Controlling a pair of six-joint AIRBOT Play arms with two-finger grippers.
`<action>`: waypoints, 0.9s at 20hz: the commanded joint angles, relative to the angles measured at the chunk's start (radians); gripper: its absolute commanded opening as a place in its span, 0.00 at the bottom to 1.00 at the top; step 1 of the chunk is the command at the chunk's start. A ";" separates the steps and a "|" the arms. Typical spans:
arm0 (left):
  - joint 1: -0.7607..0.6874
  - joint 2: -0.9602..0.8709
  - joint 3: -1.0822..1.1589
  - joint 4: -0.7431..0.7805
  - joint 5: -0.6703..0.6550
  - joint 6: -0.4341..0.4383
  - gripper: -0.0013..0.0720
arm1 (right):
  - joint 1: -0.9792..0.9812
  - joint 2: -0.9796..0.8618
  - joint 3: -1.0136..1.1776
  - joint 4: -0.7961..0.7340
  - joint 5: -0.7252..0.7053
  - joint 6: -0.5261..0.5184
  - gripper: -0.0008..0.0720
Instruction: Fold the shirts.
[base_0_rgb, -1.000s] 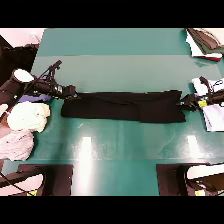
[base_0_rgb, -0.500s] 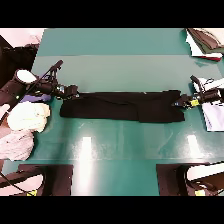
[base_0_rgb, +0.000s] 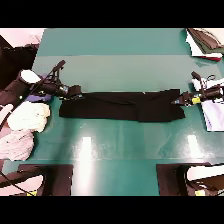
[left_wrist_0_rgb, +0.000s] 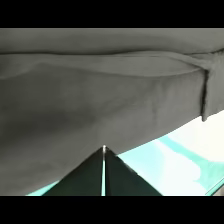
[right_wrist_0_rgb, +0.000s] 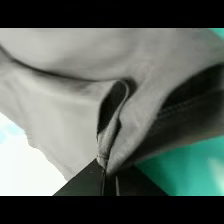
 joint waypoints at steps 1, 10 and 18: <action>-0.089 -0.047 0.029 -0.002 0.055 -0.011 0.05 | 0.002 0.057 0.041 0.076 0.074 0.038 0.03; -0.371 -0.470 0.410 -0.042 0.074 -0.014 0.05 | 0.278 0.190 0.365 0.140 0.150 0.297 0.03; -0.376 -0.571 0.534 -0.042 0.125 -0.041 0.05 | 0.637 0.140 0.678 0.137 0.077 0.408 0.03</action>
